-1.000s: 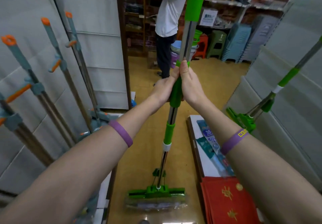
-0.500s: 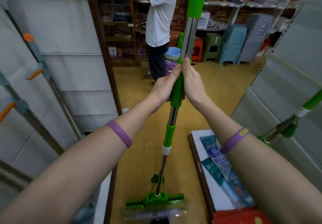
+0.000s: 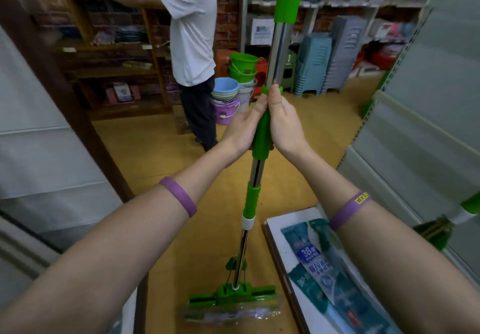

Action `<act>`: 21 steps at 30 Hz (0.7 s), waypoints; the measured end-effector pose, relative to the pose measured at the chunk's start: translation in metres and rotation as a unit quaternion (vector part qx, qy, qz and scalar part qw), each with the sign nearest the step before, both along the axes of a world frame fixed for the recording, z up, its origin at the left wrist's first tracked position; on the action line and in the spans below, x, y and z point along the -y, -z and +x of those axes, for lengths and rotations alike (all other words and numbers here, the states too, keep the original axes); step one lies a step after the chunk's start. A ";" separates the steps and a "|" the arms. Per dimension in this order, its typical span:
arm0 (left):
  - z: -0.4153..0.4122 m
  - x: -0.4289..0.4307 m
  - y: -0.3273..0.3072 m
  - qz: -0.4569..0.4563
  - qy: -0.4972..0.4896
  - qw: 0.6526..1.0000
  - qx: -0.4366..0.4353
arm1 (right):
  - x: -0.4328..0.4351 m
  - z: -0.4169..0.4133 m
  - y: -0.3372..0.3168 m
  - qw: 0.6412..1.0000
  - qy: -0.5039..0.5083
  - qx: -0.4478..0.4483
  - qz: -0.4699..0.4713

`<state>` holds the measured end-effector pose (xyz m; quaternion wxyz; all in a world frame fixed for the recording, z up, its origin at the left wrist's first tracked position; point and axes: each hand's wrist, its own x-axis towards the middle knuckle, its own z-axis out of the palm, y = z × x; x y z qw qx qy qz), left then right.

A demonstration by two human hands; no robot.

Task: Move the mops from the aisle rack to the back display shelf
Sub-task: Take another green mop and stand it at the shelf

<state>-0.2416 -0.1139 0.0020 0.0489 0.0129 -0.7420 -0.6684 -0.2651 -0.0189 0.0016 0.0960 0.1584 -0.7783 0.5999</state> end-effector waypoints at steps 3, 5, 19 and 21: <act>-0.041 -0.028 0.001 -0.020 0.041 0.999 -0.003 | -0.031 -0.025 -0.006 0.998 0.063 -0.013 0.006; -0.064 -0.051 0.001 -0.014 0.080 0.997 -0.007 | -0.055 -0.041 -0.005 0.994 0.107 -0.014 0.019; -0.154 -0.186 0.013 -0.009 0.450 0.893 0.013 | -0.176 -0.065 0.008 0.903 0.424 0.014 0.070; -0.151 -0.196 0.007 -0.002 0.493 0.870 0.021 | -0.182 -0.055 0.001 0.884 0.462 0.013 0.072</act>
